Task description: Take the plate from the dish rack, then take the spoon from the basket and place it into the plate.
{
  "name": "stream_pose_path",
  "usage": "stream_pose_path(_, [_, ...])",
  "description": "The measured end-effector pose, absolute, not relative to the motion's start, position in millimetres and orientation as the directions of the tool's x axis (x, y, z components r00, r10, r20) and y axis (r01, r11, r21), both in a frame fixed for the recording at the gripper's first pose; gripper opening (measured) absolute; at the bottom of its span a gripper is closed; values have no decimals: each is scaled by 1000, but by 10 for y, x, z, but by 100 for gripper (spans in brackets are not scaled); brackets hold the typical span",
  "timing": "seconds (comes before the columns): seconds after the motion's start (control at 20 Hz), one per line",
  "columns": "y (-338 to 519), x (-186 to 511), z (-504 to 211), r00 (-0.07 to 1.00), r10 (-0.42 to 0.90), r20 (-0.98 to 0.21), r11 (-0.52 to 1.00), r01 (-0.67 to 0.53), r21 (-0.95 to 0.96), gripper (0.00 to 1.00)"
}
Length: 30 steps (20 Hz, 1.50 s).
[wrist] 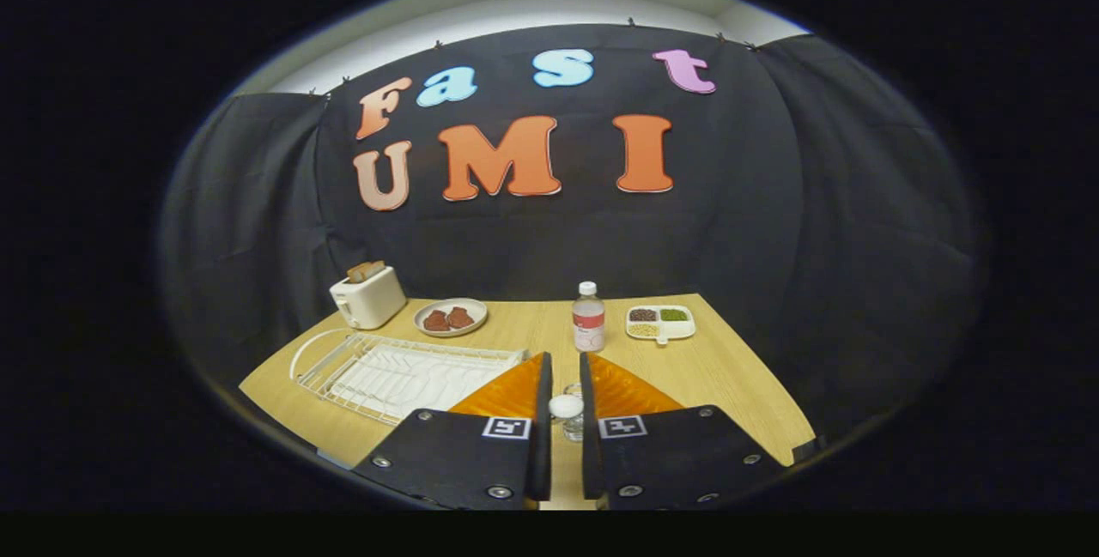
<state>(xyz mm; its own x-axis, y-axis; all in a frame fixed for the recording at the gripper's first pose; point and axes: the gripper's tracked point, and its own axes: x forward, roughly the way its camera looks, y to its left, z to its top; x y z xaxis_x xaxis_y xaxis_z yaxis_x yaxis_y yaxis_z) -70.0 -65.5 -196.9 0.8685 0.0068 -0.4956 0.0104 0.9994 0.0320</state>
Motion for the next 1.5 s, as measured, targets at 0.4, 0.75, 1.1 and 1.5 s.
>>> stream_pose_path(0.4, [29,-984,-1918,843,159,-514,986,-114,119,14])
stream_pose_path(0.75, [615,-1265,-2223,773,295,-562,955,-230,184,14])
stream_pose_path(1.1, [903,-1391,-2721,713,352,-606,934,-308,180,14])
stream_pose_path(1.5, [1191,-1364,-3193,665,411,-623,908,-357,219,14])
